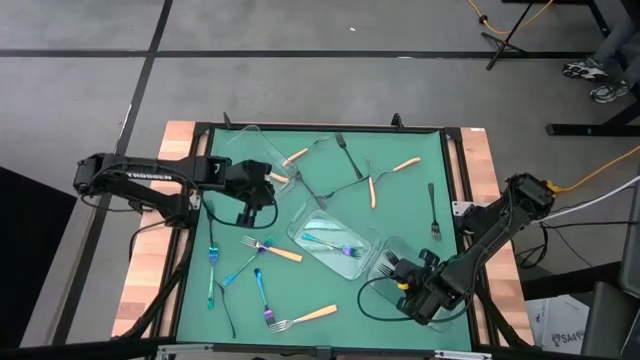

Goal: Sort silverware by color (type)
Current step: Put the black fork into the bottom transparent bin, then put the blue fork into the center transparent bin

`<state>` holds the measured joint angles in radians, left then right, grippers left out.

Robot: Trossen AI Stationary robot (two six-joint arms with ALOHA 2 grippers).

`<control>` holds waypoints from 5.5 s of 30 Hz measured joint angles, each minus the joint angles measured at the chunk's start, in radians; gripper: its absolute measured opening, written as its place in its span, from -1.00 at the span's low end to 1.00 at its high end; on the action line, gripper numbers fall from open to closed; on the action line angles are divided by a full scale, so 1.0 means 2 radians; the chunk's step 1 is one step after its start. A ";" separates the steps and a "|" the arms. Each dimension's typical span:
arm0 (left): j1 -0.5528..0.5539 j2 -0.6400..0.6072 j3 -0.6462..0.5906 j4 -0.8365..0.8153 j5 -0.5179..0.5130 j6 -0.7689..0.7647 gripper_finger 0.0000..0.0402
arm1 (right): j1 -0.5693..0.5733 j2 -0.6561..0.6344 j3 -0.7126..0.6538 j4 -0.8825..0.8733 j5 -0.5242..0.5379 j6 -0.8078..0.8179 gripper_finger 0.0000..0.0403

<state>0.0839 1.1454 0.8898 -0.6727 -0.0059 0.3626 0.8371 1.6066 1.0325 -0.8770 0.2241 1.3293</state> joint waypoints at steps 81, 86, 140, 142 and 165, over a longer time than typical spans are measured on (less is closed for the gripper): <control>-0.359 0.289 0.000 0.163 0.008 -0.190 -0.56 | 0.000 0.000 -0.031 0.032 -0.008 0.000 -0.69; -0.359 0.289 0.000 0.162 0.006 -0.172 -0.69 | 0.000 0.000 -0.031 0.032 -0.008 0.000 -0.69; -0.128 0.228 0.192 0.130 0.004 -0.006 -0.98 | -0.001 -0.001 0.284 -0.277 0.109 -0.094 -0.69; -0.117 0.231 0.192 0.142 0.021 -0.006 -0.98 | -0.004 -0.001 0.297 -0.290 0.118 -0.104 -0.69; -0.090 0.339 0.191 0.189 0.036 -0.006 -0.97 | -0.157 -0.002 0.325 -0.347 0.123 -0.336 -0.69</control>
<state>-0.0956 1.8230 1.2725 -0.2940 0.0669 0.3504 0.5223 1.6020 1.6825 -1.5716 0.4705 0.6567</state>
